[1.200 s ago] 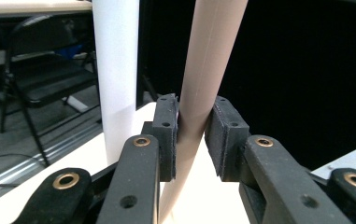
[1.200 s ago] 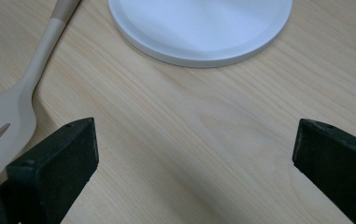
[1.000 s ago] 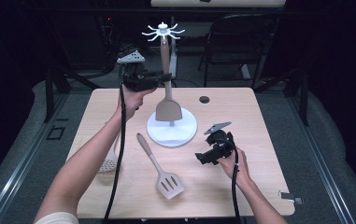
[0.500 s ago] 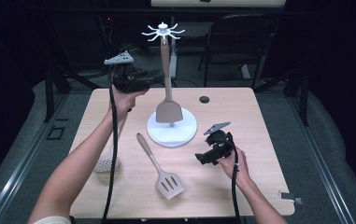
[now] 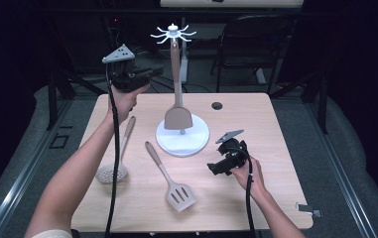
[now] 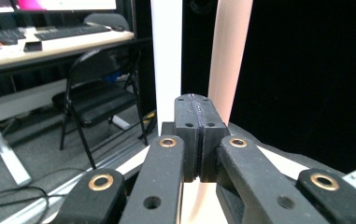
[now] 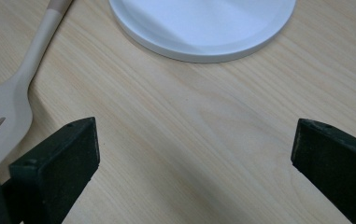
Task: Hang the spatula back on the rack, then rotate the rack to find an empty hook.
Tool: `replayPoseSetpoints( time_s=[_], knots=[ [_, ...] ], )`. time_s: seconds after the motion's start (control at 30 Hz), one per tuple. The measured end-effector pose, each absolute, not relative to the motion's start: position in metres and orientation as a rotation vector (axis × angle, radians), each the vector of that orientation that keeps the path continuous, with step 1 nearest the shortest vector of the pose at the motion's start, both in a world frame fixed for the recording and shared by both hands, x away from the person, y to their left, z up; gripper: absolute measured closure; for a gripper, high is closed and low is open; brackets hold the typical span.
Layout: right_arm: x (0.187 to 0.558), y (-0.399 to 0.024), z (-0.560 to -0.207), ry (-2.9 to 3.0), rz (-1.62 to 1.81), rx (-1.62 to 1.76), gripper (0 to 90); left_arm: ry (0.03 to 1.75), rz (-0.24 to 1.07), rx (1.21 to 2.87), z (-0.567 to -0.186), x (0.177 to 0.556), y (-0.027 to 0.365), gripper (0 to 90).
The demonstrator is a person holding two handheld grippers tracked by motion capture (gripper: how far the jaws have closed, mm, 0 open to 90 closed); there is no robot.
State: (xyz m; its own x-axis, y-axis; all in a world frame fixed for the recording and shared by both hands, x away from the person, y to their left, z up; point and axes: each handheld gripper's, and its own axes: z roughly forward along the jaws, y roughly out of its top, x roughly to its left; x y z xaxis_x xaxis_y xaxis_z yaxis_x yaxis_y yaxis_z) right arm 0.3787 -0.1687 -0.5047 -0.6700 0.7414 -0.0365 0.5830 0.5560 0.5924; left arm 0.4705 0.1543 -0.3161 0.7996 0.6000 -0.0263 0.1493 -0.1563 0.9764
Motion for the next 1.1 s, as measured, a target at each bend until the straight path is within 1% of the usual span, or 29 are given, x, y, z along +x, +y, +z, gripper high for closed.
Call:
replayPoseSetpoints(
  time_s=[0.13,0.67,1.1],
  knots=[
    [0.379,-0.168,-0.505,2.509,0.796,1.092,0.9,0.582,0.467,1.714,-0.308,0.469,0.152,89.9],
    [0.381,-0.168,-0.507,2.511,0.789,1.095,1.4,0.563,0.515,1.688,-0.280,0.470,0.142,90.0],
    [0.381,-0.168,-0.507,2.512,0.785,1.093,1.6,0.546,0.544,1.662,-0.268,0.465,0.140,90.0]
  ],
)
